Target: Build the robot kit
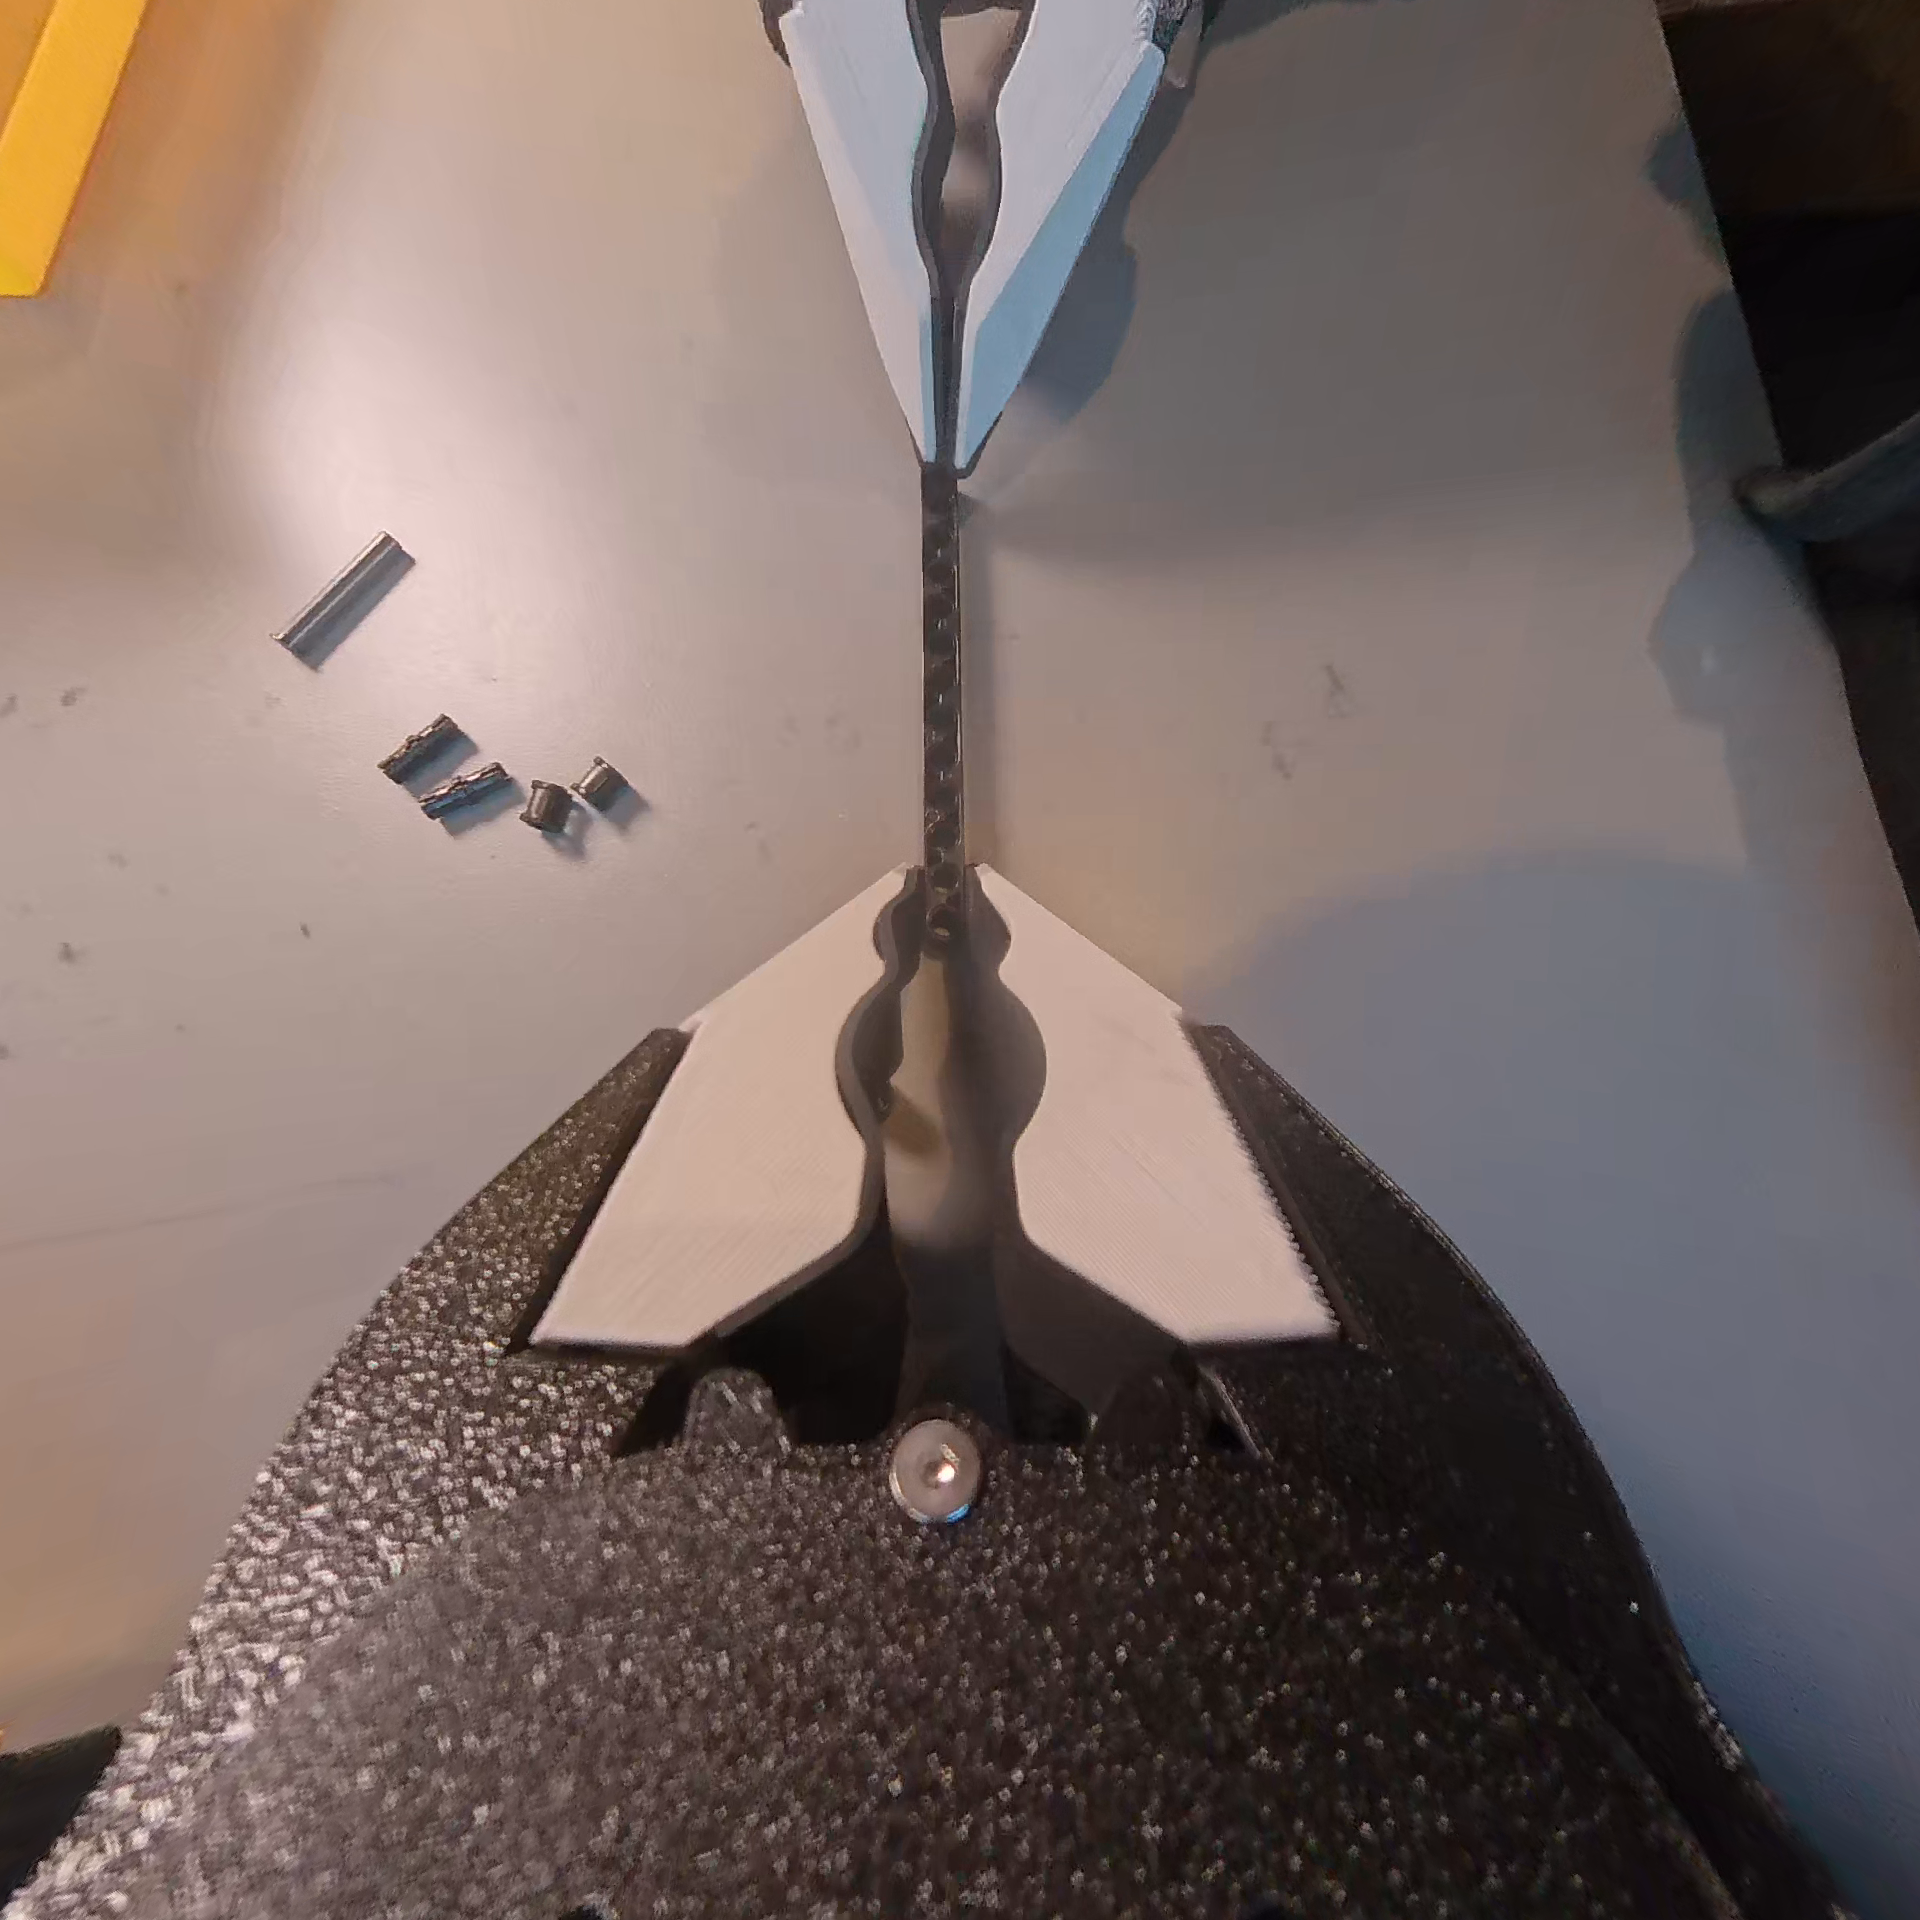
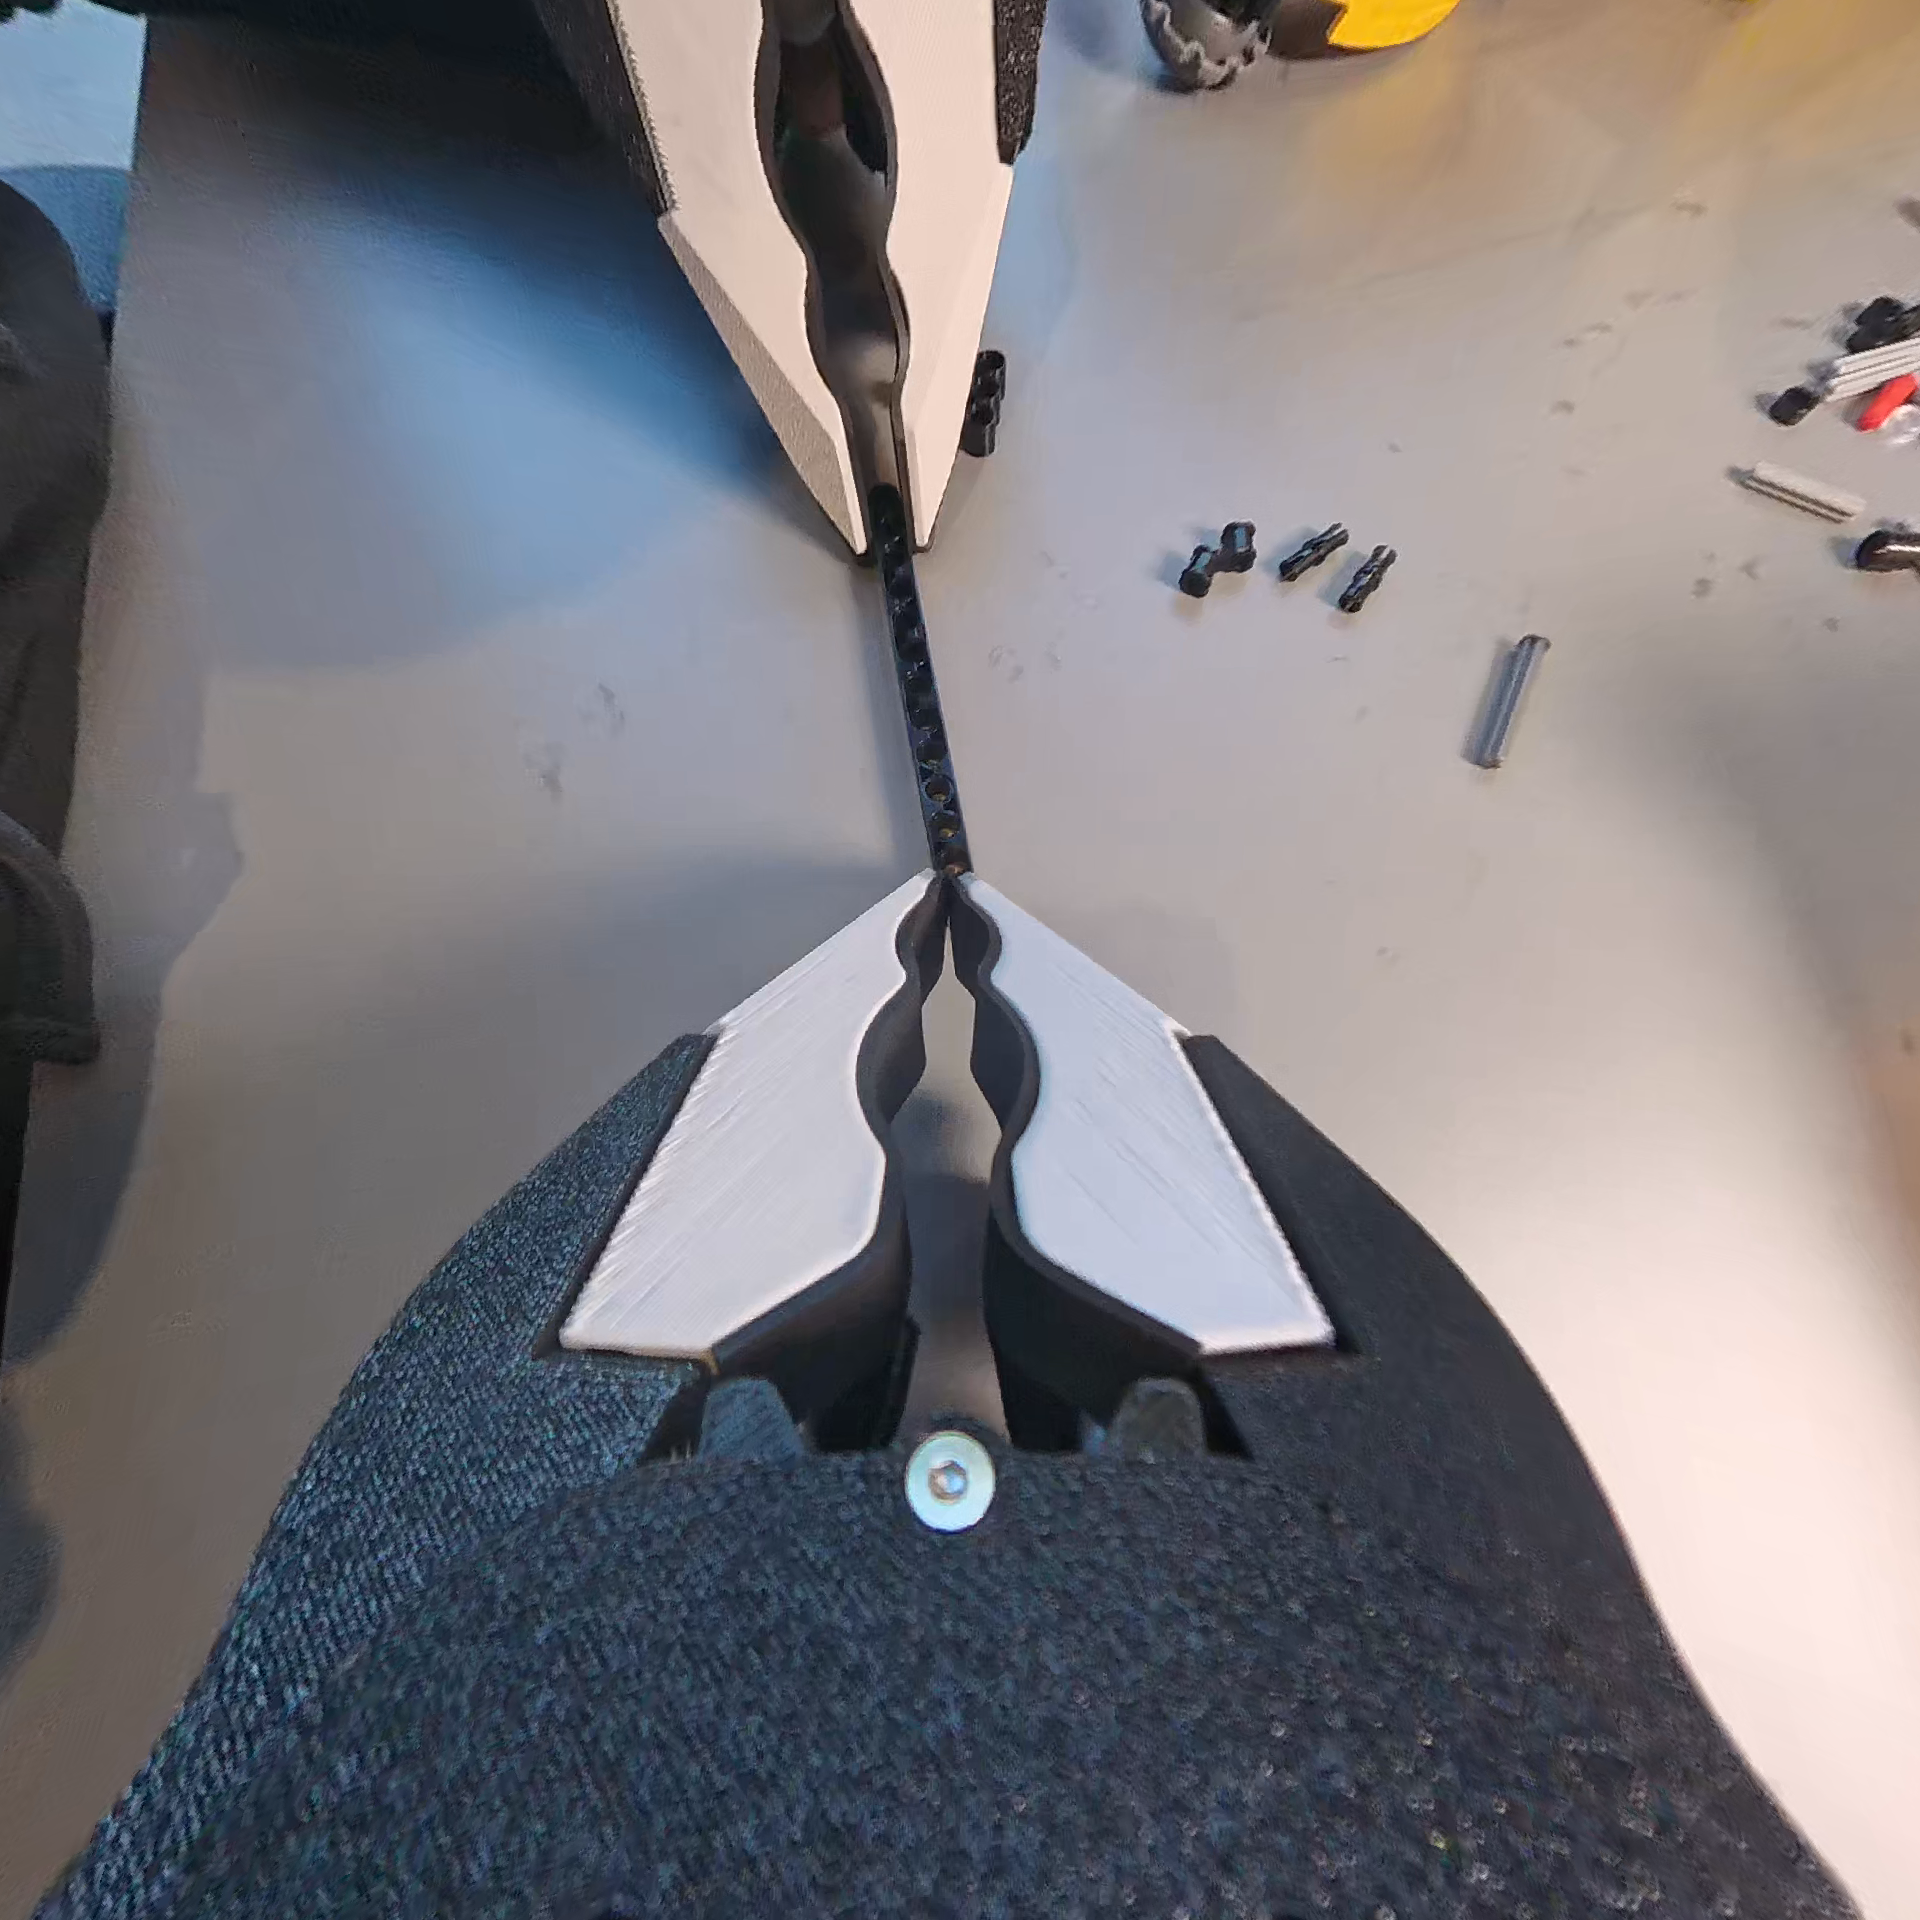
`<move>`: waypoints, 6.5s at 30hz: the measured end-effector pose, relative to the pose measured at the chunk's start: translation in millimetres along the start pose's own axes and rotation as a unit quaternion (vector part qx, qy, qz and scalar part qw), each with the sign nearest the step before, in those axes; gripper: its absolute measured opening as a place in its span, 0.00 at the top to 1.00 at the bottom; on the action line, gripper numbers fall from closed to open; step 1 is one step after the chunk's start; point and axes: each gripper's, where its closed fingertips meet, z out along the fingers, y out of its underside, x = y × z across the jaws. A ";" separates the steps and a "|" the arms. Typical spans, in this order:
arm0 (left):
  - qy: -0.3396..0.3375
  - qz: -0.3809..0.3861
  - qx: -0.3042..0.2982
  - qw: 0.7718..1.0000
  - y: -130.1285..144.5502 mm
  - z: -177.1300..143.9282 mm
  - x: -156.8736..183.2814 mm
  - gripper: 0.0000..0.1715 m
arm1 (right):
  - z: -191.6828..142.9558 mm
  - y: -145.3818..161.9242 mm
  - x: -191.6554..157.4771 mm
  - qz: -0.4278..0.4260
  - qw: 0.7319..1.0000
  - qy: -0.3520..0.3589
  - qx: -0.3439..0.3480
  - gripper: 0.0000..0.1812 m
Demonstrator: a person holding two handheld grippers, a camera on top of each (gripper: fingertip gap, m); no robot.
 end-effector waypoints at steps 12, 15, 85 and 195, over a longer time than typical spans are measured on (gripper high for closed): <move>0.003 -0.004 0.003 1.000 -0.1 -0.1 0.0 0.97 | 5.6 -4.6 -2.1 -0.020 1.000 -0.004 -0.016 1.00; 0.004 -0.005 0.003 1.000 -0.1 -0.2 0.0 0.97 | 6.0 -5.2 -2.2 -0.027 0.999 -0.005 -0.020 1.00; -0.004 0.003 -0.005 1.000 0.2 -0.1 0.1 0.97 | 52.7 -50.6 -11.8 -0.095 0.993 -0.057 -0.041 1.00; -0.251 -0.148 0.158 0.943 34.6 -157.3 -94.4 0.79 | 75.6 -155.3 91.5 0.024 0.988 0.033 0.149 0.81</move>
